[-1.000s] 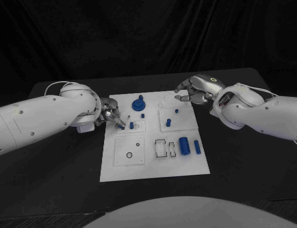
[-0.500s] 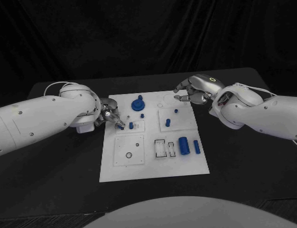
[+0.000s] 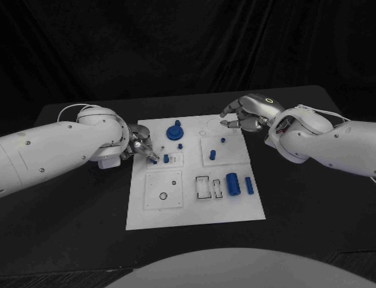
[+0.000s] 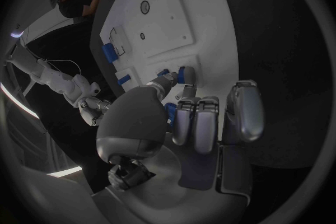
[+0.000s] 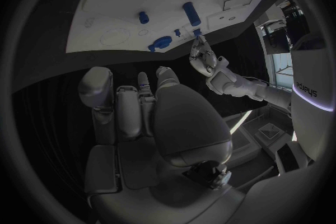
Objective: Assemble the parts on the task board
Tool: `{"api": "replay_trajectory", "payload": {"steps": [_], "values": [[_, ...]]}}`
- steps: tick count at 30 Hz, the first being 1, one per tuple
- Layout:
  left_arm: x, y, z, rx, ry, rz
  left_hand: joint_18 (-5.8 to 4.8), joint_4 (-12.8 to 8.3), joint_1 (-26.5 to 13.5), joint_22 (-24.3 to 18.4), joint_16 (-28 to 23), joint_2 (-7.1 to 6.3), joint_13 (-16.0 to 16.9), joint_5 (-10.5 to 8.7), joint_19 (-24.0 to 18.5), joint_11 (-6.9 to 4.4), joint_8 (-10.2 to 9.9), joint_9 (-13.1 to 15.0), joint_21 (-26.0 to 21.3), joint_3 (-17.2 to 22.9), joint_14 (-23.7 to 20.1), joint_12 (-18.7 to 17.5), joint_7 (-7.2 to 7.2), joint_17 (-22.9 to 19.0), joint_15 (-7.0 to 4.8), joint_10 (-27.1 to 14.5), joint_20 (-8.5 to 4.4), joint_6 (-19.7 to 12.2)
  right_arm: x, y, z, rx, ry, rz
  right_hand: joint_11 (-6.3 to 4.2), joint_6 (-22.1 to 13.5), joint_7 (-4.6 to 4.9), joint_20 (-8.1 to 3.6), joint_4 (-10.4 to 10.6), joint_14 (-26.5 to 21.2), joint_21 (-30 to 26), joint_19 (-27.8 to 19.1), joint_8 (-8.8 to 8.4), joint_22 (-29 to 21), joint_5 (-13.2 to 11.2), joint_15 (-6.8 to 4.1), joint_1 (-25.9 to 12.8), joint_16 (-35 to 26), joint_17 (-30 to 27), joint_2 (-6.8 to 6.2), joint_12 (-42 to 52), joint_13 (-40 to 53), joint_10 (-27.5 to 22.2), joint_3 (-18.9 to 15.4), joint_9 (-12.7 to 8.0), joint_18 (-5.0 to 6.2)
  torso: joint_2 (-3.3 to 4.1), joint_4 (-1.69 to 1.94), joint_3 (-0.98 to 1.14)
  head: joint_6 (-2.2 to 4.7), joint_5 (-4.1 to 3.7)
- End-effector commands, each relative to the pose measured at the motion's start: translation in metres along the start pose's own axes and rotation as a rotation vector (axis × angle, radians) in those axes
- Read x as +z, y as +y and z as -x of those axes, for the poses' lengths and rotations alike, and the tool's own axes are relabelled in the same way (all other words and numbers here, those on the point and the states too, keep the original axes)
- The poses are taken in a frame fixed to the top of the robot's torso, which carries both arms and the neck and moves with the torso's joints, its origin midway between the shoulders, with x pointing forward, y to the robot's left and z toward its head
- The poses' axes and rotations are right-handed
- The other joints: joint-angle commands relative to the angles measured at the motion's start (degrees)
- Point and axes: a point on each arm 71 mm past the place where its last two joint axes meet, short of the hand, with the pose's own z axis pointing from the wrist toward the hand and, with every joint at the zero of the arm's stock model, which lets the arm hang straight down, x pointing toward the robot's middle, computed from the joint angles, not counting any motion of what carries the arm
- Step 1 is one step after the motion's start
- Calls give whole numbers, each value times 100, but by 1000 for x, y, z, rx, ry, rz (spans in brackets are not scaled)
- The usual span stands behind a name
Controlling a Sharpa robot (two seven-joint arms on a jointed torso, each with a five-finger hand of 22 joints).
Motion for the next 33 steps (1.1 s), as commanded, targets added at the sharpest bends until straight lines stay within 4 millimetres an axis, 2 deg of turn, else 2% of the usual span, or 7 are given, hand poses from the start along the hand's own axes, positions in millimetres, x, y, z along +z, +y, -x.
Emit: {"api": "replay_trajectory", "payload": {"steps": [1, 20, 22, 23, 25, 30, 33], "values": [[1, -3, -3, 3, 3, -9, 37, -220, -17, 990, 15, 59, 1509, 14, 5, -45, -2, 4, -39, 252, 595, 16, -35, 1509, -27, 596, -14, -7, -1, -2, -1, -1, 5, -20, -151, 43, -13, -11, -9, 149, -37, -38, -25, 649, 29, -40, 70, -25, 115, 5, -21, -621, 140, 40, -6, 56, 1, 2, 0, -1, -1], [2, -3, -2, -7, -17, -16, 37, -208, -57, 989, 15, 62, 1509, -3, 5, -36, -24, -17, -49, 279, 595, 16, -21, 1509, -23, 596, -13, -35, -1, -2, -1, -2, 10, -24, -150, 45, -12, -11, -12, 147, -41, -38, -27, 648, 32, -40, 82, -29, 112, 7, -26, -627, 135, 50, -6, 56, 3, 6, -4, -1, -10], [2, -3, -2, -7, -17, -17, 35, -138, -163, 988, 15, 56, 1509, -187, 7, -35, -27, -35, -55, 240, 595, 16, -26, 1509, -18, 596, -6, -21, -1, -2, -1, -1, 10, -24, -150, 45, -12, -11, -12, 147, -41, -38, -27, 648, 32, -40, 82, -29, 112, 7, -26, -627, 135, 50, -6, 56, 3, 3, -4, -1, -9], [2, -3, -2, -7, -16, -17, 36, -59, -263, 988, 15, 54, 1509, -439, 9, -37, -31, -57, -63, 180, 595, 16, -33, 1509, -18, 596, -5, -5, -1, -2, -1, -1, 10, -24, -150, 45, -12, -11, -12, 147, -41, -38, -27, 648, 32, -40, 82, -29, 112, 7, -26, -627, 135, 50, -6, 56, 2, 3, -5, -1, -7], [2, -3, -2, -6, -13, -16, 37, 131, -475, 988, 15, 47, 1509, -783, 10, -31, -43, -94, -75, 30, 595, 16, -28, 1509, -12, 596, -2, 20, -1, -2, -1, -1, 10, -24, -150, 45, -12, -11, -12, 147, -41, -38, -27, 648, 32, -40, 82, -29, 112, 7, -26, -627, 135, 50, -6, 56, 2, 4, -6, -1, -5], [2, -1, -2, -3, -5, -8, 41, 448, -765, 983, 15, 65, 1509, -990, 4, -13, -129, -205, -112, -250, 595, 16, -4, 1509, 0, 596, 9, 38, -1, -3, -1, -2, 11, -26, -148, 47, -10, -11, -14, 146, -56, -42, -28, 645, 34, -39, 92, -33, 109, 7, -24, -624, 137, 57, -7, 58, 0, 1, -4, -1, 3], [2, 0, -2, -4, -4, -4, 42, 553, -839, 982, 15, 78, 1509, -1073, 3, -3, -171, -254, -123, -355, 595, 16, 8, 1509, 7, 596, 15, 46, 0, -3, -2, -2, 12, -26, -148, 47, -10, -11, -14, 146, -56, -42, -28, 645, 34, -39, 92, -33, 109, 7, -24, -624, 137, 57, -7, 58, 2, -2, -5, -1, 4]]}}
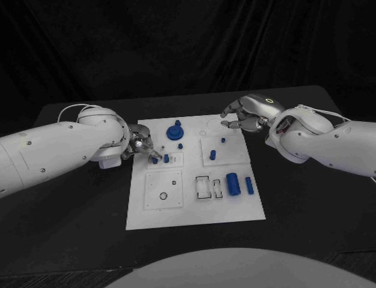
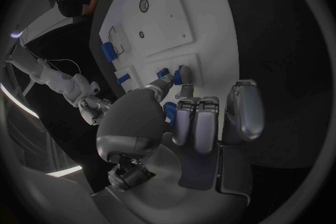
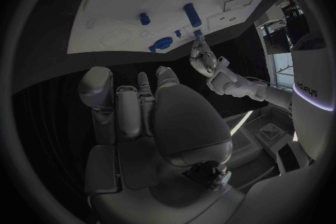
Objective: Assemble the parts on the task board
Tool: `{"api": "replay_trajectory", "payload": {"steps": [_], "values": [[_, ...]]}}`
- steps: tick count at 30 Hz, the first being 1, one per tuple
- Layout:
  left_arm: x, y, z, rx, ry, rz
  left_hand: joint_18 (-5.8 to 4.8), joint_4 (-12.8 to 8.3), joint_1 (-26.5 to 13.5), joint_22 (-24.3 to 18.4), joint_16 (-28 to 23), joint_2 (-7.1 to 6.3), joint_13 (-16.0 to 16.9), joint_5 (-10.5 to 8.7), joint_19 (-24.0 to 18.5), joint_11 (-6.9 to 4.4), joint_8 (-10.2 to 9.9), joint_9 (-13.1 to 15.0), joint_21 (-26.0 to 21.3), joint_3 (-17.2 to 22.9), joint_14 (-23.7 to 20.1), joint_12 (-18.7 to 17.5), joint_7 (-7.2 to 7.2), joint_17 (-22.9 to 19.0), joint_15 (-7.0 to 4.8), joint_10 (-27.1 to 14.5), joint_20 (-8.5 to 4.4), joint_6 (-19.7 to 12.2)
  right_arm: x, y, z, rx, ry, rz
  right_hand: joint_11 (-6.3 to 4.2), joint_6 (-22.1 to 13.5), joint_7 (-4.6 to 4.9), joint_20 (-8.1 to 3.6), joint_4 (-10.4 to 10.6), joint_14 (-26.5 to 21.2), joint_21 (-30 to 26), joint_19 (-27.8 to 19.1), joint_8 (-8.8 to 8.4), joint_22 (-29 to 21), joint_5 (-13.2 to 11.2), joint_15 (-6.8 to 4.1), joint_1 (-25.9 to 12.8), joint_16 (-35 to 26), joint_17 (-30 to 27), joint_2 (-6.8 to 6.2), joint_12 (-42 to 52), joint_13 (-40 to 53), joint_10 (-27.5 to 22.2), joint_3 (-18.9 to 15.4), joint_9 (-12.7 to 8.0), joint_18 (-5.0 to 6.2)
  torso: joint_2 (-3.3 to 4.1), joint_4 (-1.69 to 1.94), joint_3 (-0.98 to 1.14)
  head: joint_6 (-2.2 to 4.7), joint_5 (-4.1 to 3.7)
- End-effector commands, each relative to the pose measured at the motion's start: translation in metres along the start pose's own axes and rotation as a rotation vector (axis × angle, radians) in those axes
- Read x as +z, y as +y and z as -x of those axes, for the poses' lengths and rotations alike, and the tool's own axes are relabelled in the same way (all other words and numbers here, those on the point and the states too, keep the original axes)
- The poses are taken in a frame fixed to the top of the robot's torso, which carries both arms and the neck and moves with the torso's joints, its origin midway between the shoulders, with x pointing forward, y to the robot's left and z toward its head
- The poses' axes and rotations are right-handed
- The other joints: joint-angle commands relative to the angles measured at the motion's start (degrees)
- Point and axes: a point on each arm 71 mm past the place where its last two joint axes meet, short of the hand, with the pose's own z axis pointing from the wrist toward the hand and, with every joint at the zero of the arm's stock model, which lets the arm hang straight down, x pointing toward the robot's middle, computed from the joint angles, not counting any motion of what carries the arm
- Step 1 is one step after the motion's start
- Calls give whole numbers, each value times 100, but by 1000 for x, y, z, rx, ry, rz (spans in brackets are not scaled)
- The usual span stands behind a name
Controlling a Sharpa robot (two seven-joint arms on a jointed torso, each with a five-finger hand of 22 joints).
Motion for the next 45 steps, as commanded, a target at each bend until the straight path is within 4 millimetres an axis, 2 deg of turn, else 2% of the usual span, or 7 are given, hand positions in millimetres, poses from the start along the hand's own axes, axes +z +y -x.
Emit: {"api": "replay_trajectory", "payload": {"steps": [1, 11, 14, 17, 22, 28, 45], "values": [[1, 0, -2, 1, 6, -4, 42, 159, -147, 983, 15, 6, 1509, -111, 4, 5, -58, -55, -44, -130, 595, 16, 47, 1509, 14, 596, 20, 16, 0, -1, -1, -1, 6, -19, -148, 47, -10, -10, 1, 168, -35, -42, -30, 642, 34, -39, 69, -33, 109, 28, -14, -624, 137, 42, -8, 59, 0, -7, 0, -1, 2], [0, 3, -2, 1, 10, 3, 48, 629, -448, 979, 15, 114, 1509, -243, -1, 24, -142, -155, -87, -548, 595, 16, 61, 1509, 33, 596, 41, 74, 0, -1, -2, 0, 9, -20, -147, 49, -8, -10, 1, 166, -35, -41, -31, 642, 35, -38, 76, -38, 105, 26, -14, -624, 137, 48, -9, 59, 0, -2, 1, -1, 4], [0, 3, -2, 2, 14, 6, 50, 581, -315, 977, 15, 143, 1509, 20, -4, 21, -160, -167, -100, -554, 595, 16, 56, 1509, 30, 596, 39, 73, 0, -1, -3, 0, 11, -20, -147, 49, -8, -10, 1, 166, -35, -41, -31, 642, 35, -38, 76, -38, 105, 26, -14, -624, 137, 48, -9, 59, -1, -2, 1, -1, 3], [0, 5, -2, 3, 18, 10, 56, 492, -133, 970, 15, 164, 1509, 525, -19, 18, -192, -188, -136, -525, 595, 16, 56, 1509, 31, 596, 37, 62, 0, -1, -3, 0, 12, -21, -146, 50, -7, -10, -1, 167, -47, -44, -32, 639, 42, -37, 85, -35, 107, 27, -18, -629, 133, 55, -9, 60, -1, 0, 0, -1, 4], [0, 7, -2, 2, 20, 14, 58, 479, -62, 967, 15, 178, 1509, 892, -27, 18, -218, -207, -155, -496, 595, 16, 56, 1509, 31, 596, 39, 60, 0, -1, -3, 0, 13, -21, -146, 50, -5, -9, -4, 165, -48, -44, -35, 639, 57, -36, 97, -41, 103, 25, -19, -630, 132, 64, -11, 60, 0, -2, 0, -1, 9], [0, 8, -2, 2, 22, 12, 65, 349, 158, 963, 15, 158, 1509, 1708, -35, 4, -247, -217, -181, -256, 595, 16, 40, 1509, 20, 596, 27, 46, 0, -1, -4, 1, 14, -20, -145, 51, -4, -9, -5, 165, -49, -43, -37, 639, 72, -35, 106, -42, 102, 24, -21, -631, 131, 72, -12, 60, 0, -1, 0, -1, 11], [0, 7, -2, 4, 25, 8, 61, 93, 284, 966, 15, -59, 1509, 1786, -27, -18, -197, -160, -179, 349, 595, 16, 14, 1509, 4, 596, 17, 95, 0, -1, -5, 1, 16, -19, -142, 55, -1, -8, -5, 164, -58, -44, -41, 638, 110, -34, 123, -45, 100, 20, -19, -629, 132, 88, -14, 61, -1, -5, 1, -1, 17]]}}
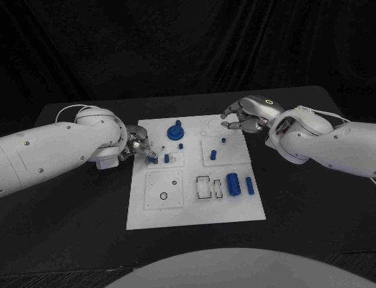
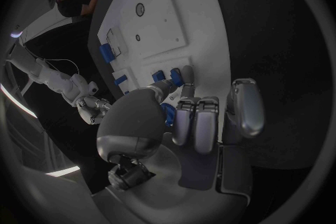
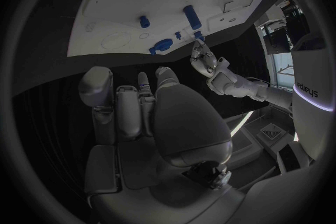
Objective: Assemble the parts on the task board
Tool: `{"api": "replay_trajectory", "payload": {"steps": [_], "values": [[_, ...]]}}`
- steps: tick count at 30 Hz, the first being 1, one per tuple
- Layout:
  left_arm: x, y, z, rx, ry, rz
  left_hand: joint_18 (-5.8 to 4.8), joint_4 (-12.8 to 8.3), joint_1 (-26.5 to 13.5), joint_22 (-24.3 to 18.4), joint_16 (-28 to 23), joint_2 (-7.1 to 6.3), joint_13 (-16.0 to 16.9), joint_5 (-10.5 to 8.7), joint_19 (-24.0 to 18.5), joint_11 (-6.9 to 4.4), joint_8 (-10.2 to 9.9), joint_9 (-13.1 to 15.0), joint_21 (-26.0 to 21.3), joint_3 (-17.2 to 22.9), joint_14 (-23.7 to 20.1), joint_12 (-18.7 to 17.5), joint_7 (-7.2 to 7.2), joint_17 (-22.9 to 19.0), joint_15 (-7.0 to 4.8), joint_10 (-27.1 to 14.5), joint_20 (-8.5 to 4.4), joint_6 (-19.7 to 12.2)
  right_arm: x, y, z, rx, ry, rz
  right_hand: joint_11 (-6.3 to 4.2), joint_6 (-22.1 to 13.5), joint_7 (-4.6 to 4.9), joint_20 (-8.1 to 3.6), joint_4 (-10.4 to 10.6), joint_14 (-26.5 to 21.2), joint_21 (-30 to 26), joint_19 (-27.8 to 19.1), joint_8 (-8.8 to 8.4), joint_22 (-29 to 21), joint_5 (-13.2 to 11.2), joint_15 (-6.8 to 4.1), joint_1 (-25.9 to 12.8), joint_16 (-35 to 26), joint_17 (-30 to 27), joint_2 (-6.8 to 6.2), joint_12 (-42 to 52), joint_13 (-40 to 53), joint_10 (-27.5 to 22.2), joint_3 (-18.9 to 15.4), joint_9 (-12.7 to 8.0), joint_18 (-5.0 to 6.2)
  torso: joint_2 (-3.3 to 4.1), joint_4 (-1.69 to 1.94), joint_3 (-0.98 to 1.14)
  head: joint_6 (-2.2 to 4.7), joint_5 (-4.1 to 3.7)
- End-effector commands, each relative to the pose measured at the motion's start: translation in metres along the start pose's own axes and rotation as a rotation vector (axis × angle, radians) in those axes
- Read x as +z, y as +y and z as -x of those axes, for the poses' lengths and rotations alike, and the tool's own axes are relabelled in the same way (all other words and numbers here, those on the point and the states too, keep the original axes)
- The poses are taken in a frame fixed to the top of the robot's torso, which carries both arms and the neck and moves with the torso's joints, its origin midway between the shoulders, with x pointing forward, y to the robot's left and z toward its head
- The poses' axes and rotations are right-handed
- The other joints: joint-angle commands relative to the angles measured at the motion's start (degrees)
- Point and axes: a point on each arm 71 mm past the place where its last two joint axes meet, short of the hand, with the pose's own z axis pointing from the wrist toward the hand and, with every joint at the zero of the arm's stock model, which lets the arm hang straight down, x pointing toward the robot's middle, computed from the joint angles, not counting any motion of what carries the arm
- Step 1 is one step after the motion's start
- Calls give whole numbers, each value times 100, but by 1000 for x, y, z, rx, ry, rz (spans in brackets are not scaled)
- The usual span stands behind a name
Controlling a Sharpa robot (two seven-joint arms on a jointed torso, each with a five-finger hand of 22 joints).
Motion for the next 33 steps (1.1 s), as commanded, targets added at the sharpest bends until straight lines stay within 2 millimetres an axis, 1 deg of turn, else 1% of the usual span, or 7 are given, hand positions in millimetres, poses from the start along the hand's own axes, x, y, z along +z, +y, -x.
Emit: {"api": "replay_trajectory", "payload": {"steps": [1, 4, 5, 8, 11, 18, 33], "values": [[0, -2, -2, 6, 13, -12, 61, -7, -1, 966, 15, -64, 1509, 21, -6, -18, 24, 14, -24, 54, 595, 16, -17, 1510, 4, 596, -4, 20, 0, -1, -2, -1, 5, -14, -142, 55, 0, -8, -4, 143, -30, -44, -14, 640, 20, -35, 92, -20, 100, 49, -18, -629, 132, 23, -5, 60, 1, -5, 3, -1, 5], [0, -3, -2, 6, 12, -15, 61, -30, -13, 966, 15, -93, 1509, -18, -6, -18, 36, 28, -26, 93, 595, 16, -19, 1510, 1, 596, -6, 26, 0, -1, -2, 0, 7, -14, -142, 55, 0, -8, -4, 143, -30, -44, -14, 640, 20, -35, 92, -20, 100, 49, -18, -629, 132, 23, -5, 60, 2, -2, 5, -1, 1], [0, -3, -2, 6, 12, -17, 60, -37, -45, 967, 15, -112, 1509, -133, -4, -20, 47, 43, -23, 126, 595, 16, -17, 1510, 1, 596, -8, 30, 0, -1, -2, 0, 7, -14, -141, 57, 1, -7, -4, 142, -28, -43, -15, 641, 34, -35, 98, -25, 96, 46, -20, -632, 130, 29, -6, 60, 1, -1, 6, -1, 6], [0, -4, -2, 6, 10, -20, 59, -44, -95, 967, 15, -127, 1509, -336, -2, -20, 61, 64, -21, 161, 595, 16, -18, 1510, 0, 596, -10, 31, 0, -1, -2, 0, 8, -15, -141, 57, 1, -7, -4, 142, -28, -43, -15, 641, 34, -35, 98, -25, 96, 46, -20, -632, 130, 29, -6, 60, 2, 2, 5, -1, 4], [0, -4, -2, 3, 3, -23, 60, -35, -159, 965, 15, -120, 1509, -756, -3, -16, 71, 85, -30, 150, 595, 16, -15, 1510, 2, 596, -9, 24, 0, -1, -2, 0, 9, -16, -141, 57, 1, -7, -4, 141, -39, -45, -16, 639, 37, -35, 100, -29, 92, 45, -23, -635, 127, 30, -6, 61, 3, 1, 4, -1, 6], [0, -5, 0, -11, -26, -36, 60, -13, -197, 965, 15, -118, 1509, -906, -4, -5, 55, 87, -35, 101, 595, 16, 0, 1510, 9, 596, -6, -15, 0, -1, -3, 0, 11, -16, -141, 57, 1, -7, -4, 141, -39, -45, -16, 639, 37, -35, 100, -29, 92, 45, -23, -635, 127, 30, -6, 61, 5, 5, 2, -1, -7], [-2, -7, 1, -34, -75, -52, 56, -18, -189, 970, 15, -114, 1509, -931, 4, -2, 43, 84, -16, 96, 595, 16, 2, 1510, 11, 596, -4, -40, -1, -2, -3, 0, 12, -17, -141, 57, 0, -7, -3, 142, -56, -49, -18, 635, 45, -34, 104, -26, 95, 43, -25, -637, 126, 35, -7, 64, 3, 3, 1, -1, -6]]}}
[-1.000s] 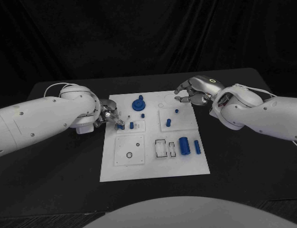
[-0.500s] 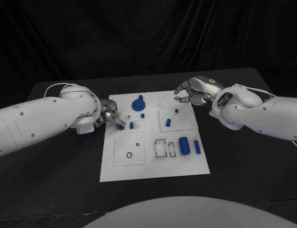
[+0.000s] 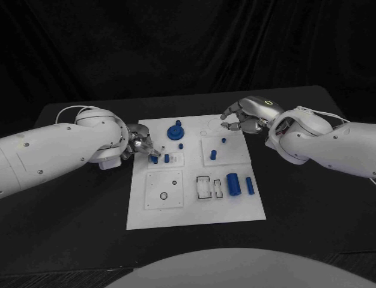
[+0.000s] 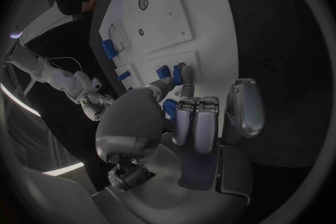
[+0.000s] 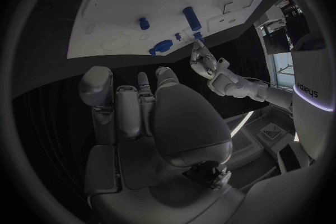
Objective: Assemble the parts on the task board
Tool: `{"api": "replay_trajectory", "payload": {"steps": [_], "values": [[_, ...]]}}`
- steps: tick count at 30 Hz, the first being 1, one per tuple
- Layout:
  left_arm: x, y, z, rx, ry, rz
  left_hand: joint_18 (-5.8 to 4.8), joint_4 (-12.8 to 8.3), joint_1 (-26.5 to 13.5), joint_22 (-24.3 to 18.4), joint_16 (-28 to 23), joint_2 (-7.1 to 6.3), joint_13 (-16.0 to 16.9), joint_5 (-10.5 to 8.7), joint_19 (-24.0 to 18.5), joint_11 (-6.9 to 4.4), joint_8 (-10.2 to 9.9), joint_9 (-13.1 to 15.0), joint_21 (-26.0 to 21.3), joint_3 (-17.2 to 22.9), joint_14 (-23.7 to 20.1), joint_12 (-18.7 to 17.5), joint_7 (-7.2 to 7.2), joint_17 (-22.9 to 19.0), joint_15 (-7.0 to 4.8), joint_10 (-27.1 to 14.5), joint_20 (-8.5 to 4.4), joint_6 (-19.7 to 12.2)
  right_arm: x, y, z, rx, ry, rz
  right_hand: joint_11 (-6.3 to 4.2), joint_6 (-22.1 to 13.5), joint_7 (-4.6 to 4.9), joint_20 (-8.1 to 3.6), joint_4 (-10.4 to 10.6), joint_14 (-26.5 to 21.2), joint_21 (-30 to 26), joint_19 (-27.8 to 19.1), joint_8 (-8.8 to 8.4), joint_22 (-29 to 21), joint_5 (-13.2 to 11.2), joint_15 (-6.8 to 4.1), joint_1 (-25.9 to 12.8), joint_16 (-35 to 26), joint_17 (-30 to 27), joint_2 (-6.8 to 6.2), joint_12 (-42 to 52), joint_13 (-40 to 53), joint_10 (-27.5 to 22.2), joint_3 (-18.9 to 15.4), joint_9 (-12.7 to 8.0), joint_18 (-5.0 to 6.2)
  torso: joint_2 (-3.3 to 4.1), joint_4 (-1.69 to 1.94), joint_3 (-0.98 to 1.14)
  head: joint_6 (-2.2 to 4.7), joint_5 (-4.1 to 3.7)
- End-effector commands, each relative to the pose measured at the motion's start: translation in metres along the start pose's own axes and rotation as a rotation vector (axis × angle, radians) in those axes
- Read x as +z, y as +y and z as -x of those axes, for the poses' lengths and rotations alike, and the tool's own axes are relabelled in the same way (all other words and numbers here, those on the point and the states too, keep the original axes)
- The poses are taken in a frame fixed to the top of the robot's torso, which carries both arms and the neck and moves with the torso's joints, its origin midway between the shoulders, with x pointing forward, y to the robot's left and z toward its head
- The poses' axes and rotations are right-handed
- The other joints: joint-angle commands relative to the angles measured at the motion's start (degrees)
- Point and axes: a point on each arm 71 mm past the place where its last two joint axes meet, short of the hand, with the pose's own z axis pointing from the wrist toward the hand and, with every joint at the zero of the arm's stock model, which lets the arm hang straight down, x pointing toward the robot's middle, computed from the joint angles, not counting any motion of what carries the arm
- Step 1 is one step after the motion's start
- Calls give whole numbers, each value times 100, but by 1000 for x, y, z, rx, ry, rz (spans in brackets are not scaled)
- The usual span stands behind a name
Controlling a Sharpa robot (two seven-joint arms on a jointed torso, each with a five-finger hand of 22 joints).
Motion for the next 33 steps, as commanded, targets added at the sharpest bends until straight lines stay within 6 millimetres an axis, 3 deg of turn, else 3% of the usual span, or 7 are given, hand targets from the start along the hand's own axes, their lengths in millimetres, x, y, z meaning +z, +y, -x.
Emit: {"api": "replay_trajectory", "payload": {"steps": [1, 24, 27, 33], "values": [[0, -2, 1, -16, -32, -21, 56, 6, -51, 970, 15, -10, 1509, -30, 4, -2, -7, 2, -16, -22, 595, 16, -6, 1510, 11, 596, -4, -47, -1, -2, -1, -1, 5, -16, -141, 57, 0, -7, -3, 159, -18, -49, -18, 636, 20, -38, 104, -26, 95, 43, -20, -637, 126, 35, -8, 64, 0, 1, -1, -1, -6], [-2, 4, 1, -26, -43, -13, 60, -10, -22, 965, 15, 7, 1509, -15, -4, -4, -7, 4, -35, -12, 595, 16, -10, 1510, 12, 596, -3, -49, -1, -3, -4, 0, 11, -19, -141, 57, 0, -7, -3, 159, -18, -49, -18, 636, 20, -38, 104, -26, 95, 43, -20, -637, 126, 35, -8, 64, 5, 0, -5, -1, 28], [-2, 4, 1, -27, -45, -14, 61, 4, -31, 963, 15, 12, 1509, -49, -8, 4, -17, 1, -42, -29, 595, 16, 2, 1510, 15, 596, -1, -66, -1, -3, -4, 0, 11, -19, -141, 57, 0, -7, -3, 159, -18, -49, -18, 636, 20, -38, 104, -26, 95, 43, -20, -637, 126, 35, -8, 64, 3, 1, -4, -1, 28], [-2, 4, 2, -31, -52, -15, 59, 77, -69, 965, 15, 40, 1509, -324, -7, 25, -42, -10, -39, -126, 595, 16, 24, 1510, 34, 596, 15, -99, -2, -3, -4, 0, 11, -19, -141, 57, 0, -7, -3, 159, -18, -49, -18, 636, 20, -38, 104, -26, 95, 43, -20, -637, 126, 35, -8, 64, 0, -4, -6, -1, 31]]}}
